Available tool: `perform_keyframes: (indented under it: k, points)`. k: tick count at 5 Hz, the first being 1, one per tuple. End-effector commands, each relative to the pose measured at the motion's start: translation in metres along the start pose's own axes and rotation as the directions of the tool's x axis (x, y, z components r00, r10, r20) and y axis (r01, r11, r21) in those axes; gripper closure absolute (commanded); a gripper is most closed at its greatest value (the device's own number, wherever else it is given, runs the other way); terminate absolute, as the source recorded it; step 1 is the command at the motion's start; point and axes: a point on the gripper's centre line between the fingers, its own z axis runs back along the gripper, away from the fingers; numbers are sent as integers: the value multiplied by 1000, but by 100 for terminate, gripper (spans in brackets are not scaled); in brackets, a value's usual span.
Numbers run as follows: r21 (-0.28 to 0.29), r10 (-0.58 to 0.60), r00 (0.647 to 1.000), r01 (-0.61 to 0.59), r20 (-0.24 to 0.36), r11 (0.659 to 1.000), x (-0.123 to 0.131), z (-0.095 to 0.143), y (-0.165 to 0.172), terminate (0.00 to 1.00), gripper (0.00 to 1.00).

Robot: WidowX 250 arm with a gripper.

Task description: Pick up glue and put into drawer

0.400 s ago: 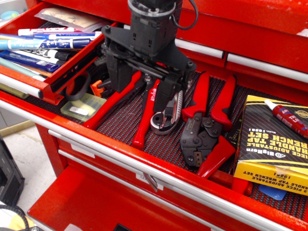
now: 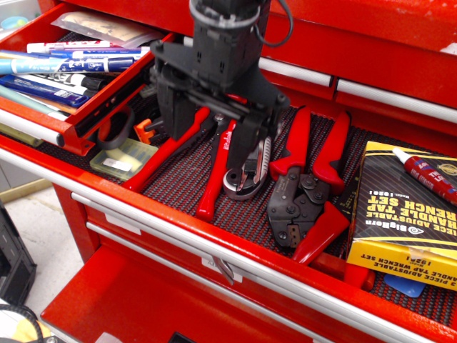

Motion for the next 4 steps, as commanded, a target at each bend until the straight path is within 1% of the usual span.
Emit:
perform_keyframes:
  k: [1, 2, 3, 4]
  points:
    - [7, 313, 949, -313, -31, 950, 7, 31, -36, 0, 0]
    - [0, 473, 878, -474, -66, 880, 13, 42, -61, 0, 0]
    - [-34, 579, 815, -580, -35, 814, 24, 41, -88, 0, 0]
    - [-47, 617, 785, -619, -60, 784, 38, 47, -111, 0, 0]
